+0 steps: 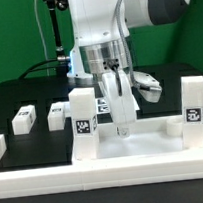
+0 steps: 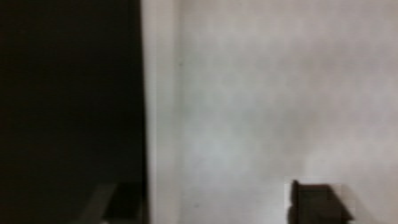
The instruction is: Assemble desk
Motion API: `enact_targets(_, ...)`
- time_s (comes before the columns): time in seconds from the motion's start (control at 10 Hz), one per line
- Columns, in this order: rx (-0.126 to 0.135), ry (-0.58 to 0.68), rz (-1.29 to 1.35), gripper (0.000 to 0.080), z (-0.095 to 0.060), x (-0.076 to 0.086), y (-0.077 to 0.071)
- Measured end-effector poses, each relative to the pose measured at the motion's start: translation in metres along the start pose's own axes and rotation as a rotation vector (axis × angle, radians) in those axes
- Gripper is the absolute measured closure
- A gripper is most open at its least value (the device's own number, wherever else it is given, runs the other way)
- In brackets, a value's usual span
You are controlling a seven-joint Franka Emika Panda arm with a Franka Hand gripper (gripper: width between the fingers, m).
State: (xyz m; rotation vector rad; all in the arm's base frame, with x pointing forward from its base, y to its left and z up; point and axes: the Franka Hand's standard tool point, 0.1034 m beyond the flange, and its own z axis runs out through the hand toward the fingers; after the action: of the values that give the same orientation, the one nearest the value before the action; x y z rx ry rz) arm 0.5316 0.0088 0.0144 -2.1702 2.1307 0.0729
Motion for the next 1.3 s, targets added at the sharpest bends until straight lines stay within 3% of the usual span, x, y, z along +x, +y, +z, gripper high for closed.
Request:
enact_targets(0.1,-0.018,-0.007,0.002,0.0488,0.003,-0.001,0.006)
enact_targets(0.2,-0.035,-0.015,0.003,0.0691,0.005,-0.002,0.011)
enact_targets(0.4,-0.038,-0.015,0.013,0.0735,0.005,-0.001,0.012)
enact_targets(1.2,-0.038,-0.015,0.011,0.0735,0.005,0.000,0.013)
enact_targets(1.3,-0.028,-0.013,-0.086,0.0735,0.002,0.008,0.018)
